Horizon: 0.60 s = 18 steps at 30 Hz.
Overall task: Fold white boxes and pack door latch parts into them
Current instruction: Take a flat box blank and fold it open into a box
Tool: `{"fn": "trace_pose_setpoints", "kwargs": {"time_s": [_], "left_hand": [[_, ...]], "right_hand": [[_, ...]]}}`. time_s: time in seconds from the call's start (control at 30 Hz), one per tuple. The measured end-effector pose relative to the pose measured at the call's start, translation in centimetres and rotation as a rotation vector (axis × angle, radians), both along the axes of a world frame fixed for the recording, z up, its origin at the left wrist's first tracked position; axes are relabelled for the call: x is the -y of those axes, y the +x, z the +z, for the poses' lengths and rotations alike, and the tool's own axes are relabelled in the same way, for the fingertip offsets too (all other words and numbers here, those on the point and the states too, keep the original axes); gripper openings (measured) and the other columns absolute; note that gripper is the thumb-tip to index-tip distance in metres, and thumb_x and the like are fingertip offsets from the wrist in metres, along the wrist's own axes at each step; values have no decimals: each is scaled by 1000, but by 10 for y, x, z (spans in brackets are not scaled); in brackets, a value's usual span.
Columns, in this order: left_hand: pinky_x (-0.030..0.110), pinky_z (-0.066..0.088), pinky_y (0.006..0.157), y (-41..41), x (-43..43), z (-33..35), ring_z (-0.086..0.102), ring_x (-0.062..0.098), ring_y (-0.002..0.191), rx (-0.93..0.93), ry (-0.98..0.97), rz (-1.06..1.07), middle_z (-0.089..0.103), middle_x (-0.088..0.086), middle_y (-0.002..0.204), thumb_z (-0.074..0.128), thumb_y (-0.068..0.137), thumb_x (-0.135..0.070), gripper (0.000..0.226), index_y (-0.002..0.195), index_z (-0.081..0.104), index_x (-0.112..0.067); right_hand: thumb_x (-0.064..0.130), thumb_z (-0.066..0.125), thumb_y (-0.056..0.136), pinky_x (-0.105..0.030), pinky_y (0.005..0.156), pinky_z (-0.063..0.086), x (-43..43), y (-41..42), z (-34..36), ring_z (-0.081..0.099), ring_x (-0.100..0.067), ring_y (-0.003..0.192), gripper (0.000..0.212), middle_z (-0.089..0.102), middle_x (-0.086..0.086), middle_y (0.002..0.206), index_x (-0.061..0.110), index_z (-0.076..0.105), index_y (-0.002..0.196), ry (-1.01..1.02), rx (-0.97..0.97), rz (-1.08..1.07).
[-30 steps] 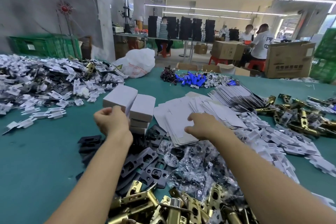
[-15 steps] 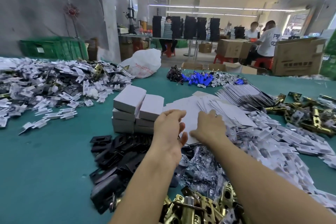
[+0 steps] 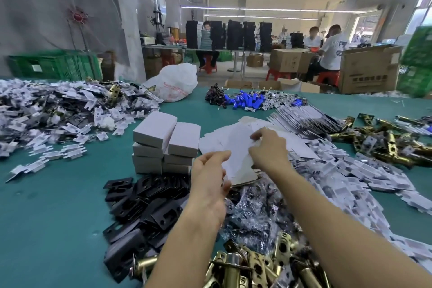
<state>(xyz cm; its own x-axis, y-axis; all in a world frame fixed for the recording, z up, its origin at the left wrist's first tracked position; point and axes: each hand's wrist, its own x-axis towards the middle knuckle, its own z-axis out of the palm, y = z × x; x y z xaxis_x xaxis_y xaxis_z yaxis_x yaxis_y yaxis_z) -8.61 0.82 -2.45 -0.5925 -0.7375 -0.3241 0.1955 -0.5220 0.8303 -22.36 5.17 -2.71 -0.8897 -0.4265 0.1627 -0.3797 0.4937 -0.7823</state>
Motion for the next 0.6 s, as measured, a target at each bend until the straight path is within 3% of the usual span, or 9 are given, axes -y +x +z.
{"fn": "trace_pose_setpoints", "kwargs": {"time_s": [0.07, 0.2, 0.33, 0.4, 0.5, 0.6], "left_hand": [[26, 40, 61, 2, 0, 0, 45, 11, 69, 0, 36, 18, 46, -3, 77, 72, 90, -22, 26, 110, 57, -17], [41, 51, 90, 5, 3, -1, 61, 21, 106, -95, 118, -135, 60, 9, 120, 71, 86, -45, 40, 116, 59, -22], [53, 44, 109, 5, -4, 1, 61, 39, 123, -333, 235, -462, 65, 21, 131, 56, 81, -68, 79, 136, 60, -11], [54, 39, 112, 6, -4, 1, 62, 39, 118, -402, 292, -466, 62, 21, 132, 50, 84, -74, 86, 136, 60, -6], [51, 37, 111, 8, 0, 0, 50, 34, 111, -455, 308, -409, 52, 19, 123, 51, 80, -78, 95, 141, 55, -5], [45, 49, 93, 10, -3, 4, 46, 32, 108, -458, 288, -398, 48, 16, 119, 44, 84, -80, 92, 139, 56, -7]], "right_hand": [[-4, 59, 89, -37, 59, 62, -18, 3, 17, 70, -22, 68, 31, 55, -15, 115, 14, 61, 113, -221, 150, 15], [-5, 67, 87, -27, 52, 57, -62, 25, 29, 71, -28, 78, 24, 60, -21, 111, 10, 62, 105, -598, 515, 103], [-3, 69, 82, -25, 54, 56, -86, 54, 13, 72, -21, 67, 32, 68, -20, 104, 4, 62, 111, -632, 753, 232], [-2, 70, 80, -26, 55, 57, -89, 65, 6, 72, -21, 68, 35, 70, -19, 101, 4, 63, 113, -561, 785, 300], [8, 76, 83, -28, 60, 57, -89, 75, 2, 73, -17, 76, 36, 66, -9, 116, 20, 64, 114, -332, 562, 388], [56, 72, 73, -27, 86, 50, -90, 76, -1, 59, -1, 104, 52, 44, 32, 130, 43, 57, 121, 46, 14, 430]]}}
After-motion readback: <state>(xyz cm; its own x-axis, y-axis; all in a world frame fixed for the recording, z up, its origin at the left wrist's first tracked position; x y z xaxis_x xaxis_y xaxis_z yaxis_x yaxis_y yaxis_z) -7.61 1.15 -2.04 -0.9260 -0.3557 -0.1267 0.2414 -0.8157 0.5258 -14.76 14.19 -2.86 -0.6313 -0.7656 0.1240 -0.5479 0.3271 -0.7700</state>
